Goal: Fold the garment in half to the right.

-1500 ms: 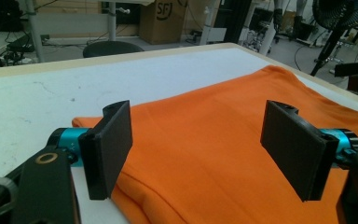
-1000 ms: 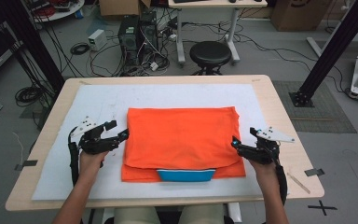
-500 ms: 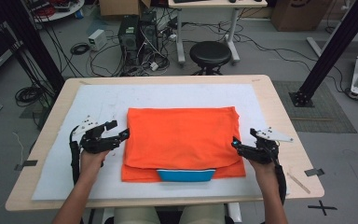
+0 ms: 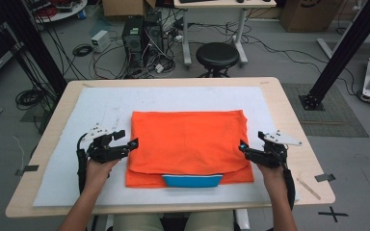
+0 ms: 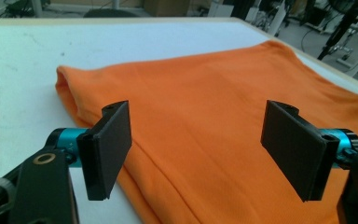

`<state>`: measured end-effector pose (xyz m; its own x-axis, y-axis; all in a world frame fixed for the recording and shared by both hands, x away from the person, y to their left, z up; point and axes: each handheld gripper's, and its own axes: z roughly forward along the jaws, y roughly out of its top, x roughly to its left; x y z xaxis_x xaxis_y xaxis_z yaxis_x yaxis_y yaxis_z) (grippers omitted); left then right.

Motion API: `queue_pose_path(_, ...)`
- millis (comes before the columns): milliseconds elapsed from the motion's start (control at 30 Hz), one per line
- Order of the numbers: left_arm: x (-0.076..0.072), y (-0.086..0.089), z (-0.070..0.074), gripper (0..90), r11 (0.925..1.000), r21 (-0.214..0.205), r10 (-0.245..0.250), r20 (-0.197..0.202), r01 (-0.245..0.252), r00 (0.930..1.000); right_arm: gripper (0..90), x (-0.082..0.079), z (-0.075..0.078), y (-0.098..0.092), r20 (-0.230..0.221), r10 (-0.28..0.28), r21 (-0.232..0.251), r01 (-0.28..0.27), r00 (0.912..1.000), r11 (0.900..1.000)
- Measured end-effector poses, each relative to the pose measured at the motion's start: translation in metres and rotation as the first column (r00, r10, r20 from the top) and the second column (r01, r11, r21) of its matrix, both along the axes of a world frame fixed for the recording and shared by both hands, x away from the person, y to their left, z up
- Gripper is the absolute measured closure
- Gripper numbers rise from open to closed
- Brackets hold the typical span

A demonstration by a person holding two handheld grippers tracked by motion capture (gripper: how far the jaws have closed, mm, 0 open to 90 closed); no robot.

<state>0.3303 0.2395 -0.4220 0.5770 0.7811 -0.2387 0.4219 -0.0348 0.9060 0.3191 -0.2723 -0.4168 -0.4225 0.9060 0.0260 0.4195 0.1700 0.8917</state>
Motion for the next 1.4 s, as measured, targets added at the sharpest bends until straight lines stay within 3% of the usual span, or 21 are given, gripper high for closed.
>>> queue_pose_path(233, -0.015, 0.001, -0.009, 24.6, 0.9960, 0.067, 0.066, -0.089, -0.060, 0.9938, 21.1, 0.004, 0.000, 0.008, -0.001, 0.020, -0.010, -0.020, 0.9998, 0.9997)
queue_pose_path(400, -0.029, -0.003, -0.011, 24.6, 0.9858, 0.140, 0.109, -0.120, -0.092, 0.9868, 21.1, 0.006, -0.002, 0.007, -0.009, 0.018, -0.007, -0.018, 0.9998, 0.9998)
queue_pose_path(567, -0.040, -0.007, -0.015, 25.0, 0.9804, 0.171, 0.126, -0.158, -0.099, 0.9793, 21.1, 0.005, -0.002, 0.008, -0.010, 0.014, -0.008, -0.015, 0.9998, 0.9999)
queue_pose_path(667, -0.046, -0.010, -0.019, 30.8, 0.9742, 0.194, 0.154, -0.190, -0.116, 0.9696, 21.1, 0.005, -0.002, 0.008, -0.012, 0.015, -0.011, -0.016, 0.9998, 0.9998)
queue_pose_path(767, -0.047, -0.011, -0.021, 34.0, 0.9720, 0.191, 0.177, -0.218, -0.136, 0.9598, 21.1, 0.005, -0.002, 0.008, -0.016, 0.013, -0.011, -0.013, 0.9998, 0.9998)
queue_pose_path(1033, -0.048, -0.017, -0.026, 42.2, 0.9668, 0.211, 0.193, -0.239, -0.143, 0.9516, 21.0, 0.006, -0.005, 0.005, -0.029, 0.009, -0.015, -0.010, 0.9995, 0.9998)
queue_pose_path(1167, -0.053, -0.022, -0.026, 46.1, 0.9571, 0.235, 0.223, -0.225, -0.169, 0.9484, 21.1, 0.006, -0.006, 0.004, -0.043, 0.007, -0.025, -0.008, 0.9991, 0.9996)
queue_pose_path(1333, -0.059, -0.029, -0.028, 50.4, 0.9403, 0.280, 0.249, -0.182, -0.193, 0.9512, 21.1, 0.006, -0.007, 0.003, -0.048, 0.006, -0.028, -0.007, 0.9989, 0.9996)
queue_pose_path(1400, -0.061, -0.031, -0.028, 51.7, 0.9383, 0.284, 0.254, -0.177, -0.198, 0.9510, 21.1, 0.006, -0.007, 0.004, -0.050, 0.007, -0.032, -0.009, 0.9987, 0.9994)
